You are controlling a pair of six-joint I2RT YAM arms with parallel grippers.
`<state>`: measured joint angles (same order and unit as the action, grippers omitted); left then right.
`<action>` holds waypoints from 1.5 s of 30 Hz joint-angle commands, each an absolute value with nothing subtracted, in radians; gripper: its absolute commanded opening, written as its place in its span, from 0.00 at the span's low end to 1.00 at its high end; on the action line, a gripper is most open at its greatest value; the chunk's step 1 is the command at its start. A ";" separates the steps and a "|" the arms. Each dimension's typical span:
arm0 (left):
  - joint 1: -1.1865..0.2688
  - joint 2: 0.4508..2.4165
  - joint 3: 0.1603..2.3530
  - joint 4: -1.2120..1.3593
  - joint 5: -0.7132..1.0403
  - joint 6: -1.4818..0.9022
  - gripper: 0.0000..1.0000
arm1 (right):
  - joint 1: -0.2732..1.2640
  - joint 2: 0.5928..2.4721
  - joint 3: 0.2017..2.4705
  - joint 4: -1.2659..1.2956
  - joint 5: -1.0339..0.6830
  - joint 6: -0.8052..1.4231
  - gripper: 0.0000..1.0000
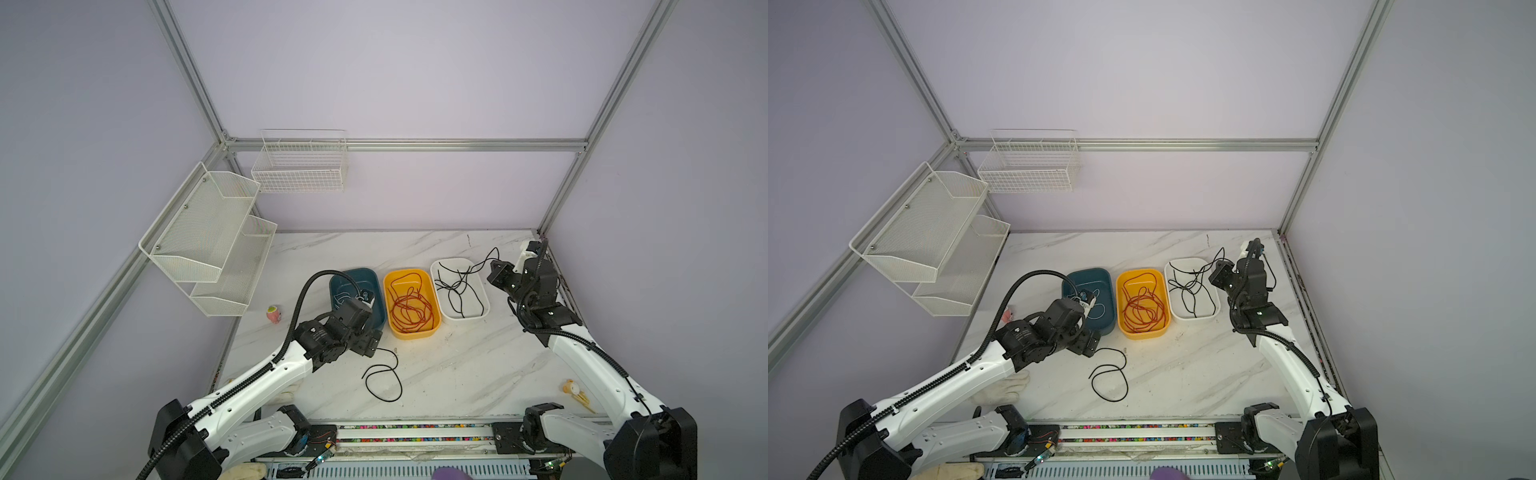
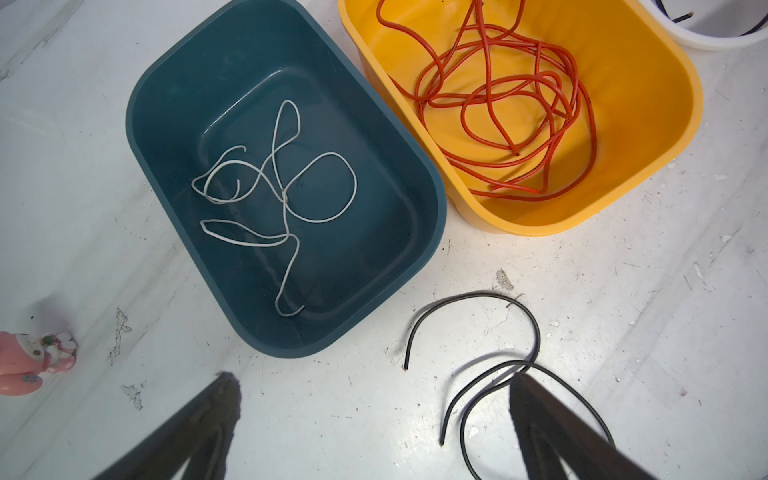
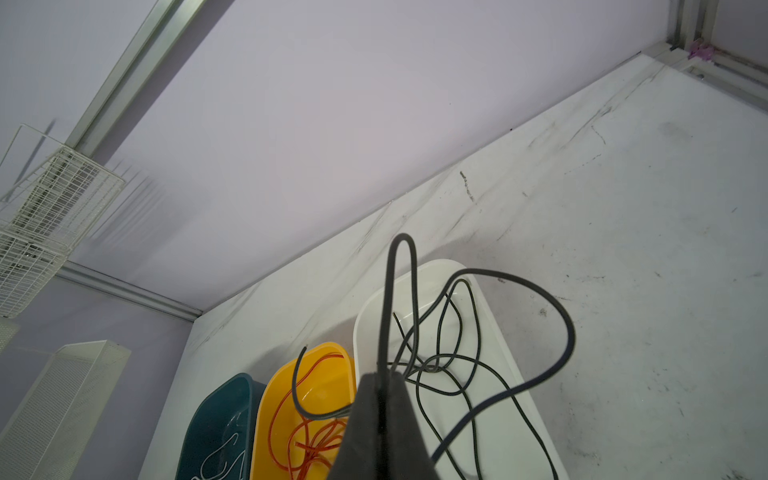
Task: Untangle the cables
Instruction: 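Lift the black cable and carry it over the white tray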
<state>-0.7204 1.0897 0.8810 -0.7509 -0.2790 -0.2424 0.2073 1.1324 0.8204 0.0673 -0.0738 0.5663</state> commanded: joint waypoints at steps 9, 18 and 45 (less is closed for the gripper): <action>-0.716 1.085 0.943 -0.747 -0.274 -0.224 1.00 | 0.200 1.234 0.772 0.221 -0.207 0.630 0.00; -0.716 1.092 0.943 -0.748 -0.273 -0.222 1.00 | 0.201 1.306 0.758 0.291 -0.302 0.677 0.00; -0.715 1.122 0.944 -0.751 -0.277 -0.219 1.00 | 0.250 1.487 0.727 0.395 -0.313 0.675 0.00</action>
